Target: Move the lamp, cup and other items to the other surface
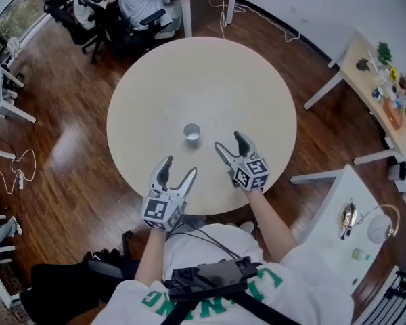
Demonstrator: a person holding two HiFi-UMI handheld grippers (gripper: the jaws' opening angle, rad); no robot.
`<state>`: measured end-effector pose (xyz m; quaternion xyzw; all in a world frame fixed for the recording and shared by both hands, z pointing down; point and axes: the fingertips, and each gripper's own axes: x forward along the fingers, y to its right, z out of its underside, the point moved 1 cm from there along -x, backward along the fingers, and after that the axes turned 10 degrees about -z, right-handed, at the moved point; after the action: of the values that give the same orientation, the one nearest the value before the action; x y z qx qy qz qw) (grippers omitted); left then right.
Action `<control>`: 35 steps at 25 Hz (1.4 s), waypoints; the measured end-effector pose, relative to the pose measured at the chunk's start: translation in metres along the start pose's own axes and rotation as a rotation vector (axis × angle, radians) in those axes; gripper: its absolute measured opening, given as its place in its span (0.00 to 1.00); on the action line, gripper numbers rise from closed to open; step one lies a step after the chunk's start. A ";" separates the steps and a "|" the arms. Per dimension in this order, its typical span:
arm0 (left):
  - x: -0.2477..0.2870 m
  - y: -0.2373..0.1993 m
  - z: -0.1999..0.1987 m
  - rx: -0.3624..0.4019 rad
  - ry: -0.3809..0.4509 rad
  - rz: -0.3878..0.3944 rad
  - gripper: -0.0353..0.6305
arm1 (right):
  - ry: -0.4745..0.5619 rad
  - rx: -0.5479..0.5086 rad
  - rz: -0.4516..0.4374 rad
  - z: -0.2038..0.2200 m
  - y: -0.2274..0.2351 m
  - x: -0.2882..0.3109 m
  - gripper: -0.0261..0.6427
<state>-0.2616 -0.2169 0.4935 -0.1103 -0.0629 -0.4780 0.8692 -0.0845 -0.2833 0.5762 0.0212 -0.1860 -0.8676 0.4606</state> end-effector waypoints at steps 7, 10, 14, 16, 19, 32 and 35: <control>0.046 0.085 -0.012 0.031 0.038 0.204 0.54 | 0.142 -0.022 0.143 -0.050 0.034 -0.109 0.61; 0.064 0.129 -0.014 0.049 0.045 0.296 0.54 | 0.197 -0.038 0.220 -0.061 0.051 -0.162 0.61; 0.075 0.184 -0.016 0.063 0.068 0.405 0.54 | 0.262 -0.043 0.338 -0.074 0.062 -0.236 0.61; 0.078 0.211 -0.018 0.078 0.060 0.465 0.54 | 0.292 -0.043 0.398 -0.077 0.068 -0.269 0.61; 0.078 0.250 -0.016 0.107 0.038 0.553 0.54 | 0.321 -0.019 0.487 -0.071 0.075 -0.317 0.61; 0.067 0.337 -0.015 0.132 0.060 0.747 0.54 | 0.412 -0.043 0.655 -0.070 0.051 -0.421 0.59; 0.065 0.347 -0.013 0.127 0.054 0.773 0.54 | 0.418 -0.035 0.678 -0.068 0.045 -0.433 0.59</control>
<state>0.0666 -0.0931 0.4495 -0.0595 -0.0234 -0.1130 0.9915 0.2144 0.0227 0.4702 0.1269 -0.0696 -0.6463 0.7492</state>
